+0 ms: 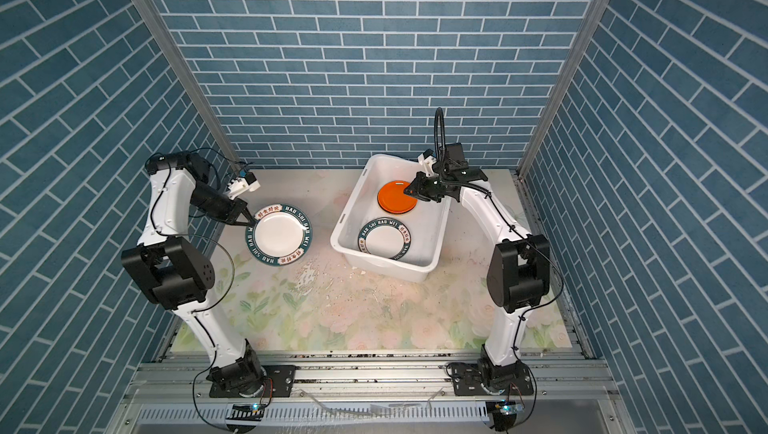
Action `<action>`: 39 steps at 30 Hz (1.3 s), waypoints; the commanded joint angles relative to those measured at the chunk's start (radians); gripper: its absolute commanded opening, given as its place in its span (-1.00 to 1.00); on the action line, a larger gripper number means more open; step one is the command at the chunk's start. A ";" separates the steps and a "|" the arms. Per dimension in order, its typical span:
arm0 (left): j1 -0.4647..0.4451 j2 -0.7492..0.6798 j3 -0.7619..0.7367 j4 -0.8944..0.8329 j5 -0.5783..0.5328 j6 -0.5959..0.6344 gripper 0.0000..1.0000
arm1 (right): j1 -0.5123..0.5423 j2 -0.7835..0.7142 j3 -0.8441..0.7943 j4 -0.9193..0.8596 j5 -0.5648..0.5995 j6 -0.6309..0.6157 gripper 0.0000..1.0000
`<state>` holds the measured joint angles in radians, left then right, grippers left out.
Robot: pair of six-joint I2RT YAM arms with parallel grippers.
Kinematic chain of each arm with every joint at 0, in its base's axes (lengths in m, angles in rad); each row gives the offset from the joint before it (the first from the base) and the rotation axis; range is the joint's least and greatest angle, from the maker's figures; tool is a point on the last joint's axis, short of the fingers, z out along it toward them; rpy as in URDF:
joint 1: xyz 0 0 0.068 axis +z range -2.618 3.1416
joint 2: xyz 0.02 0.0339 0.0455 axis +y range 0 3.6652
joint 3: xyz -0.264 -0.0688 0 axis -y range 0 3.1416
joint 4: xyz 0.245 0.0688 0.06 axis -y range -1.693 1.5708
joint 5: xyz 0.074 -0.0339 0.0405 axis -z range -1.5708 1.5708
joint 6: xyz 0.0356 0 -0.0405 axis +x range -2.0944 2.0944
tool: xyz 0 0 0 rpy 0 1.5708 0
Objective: Place the plates into the plastic bin on the countertop
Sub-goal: 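Carry the upright plate toward the bin with the left gripper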
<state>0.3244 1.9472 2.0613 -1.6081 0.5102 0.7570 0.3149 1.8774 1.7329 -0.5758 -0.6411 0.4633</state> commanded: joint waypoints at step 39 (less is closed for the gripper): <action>-0.331 0.119 0.530 0.093 0.295 -0.371 -0.99 | 0.146 0.105 0.413 -0.254 0.018 -0.046 -0.69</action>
<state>0.0204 2.1300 2.5801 -1.5291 0.7315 0.4110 0.4500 2.0102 2.1201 -0.8005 -0.6376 0.4438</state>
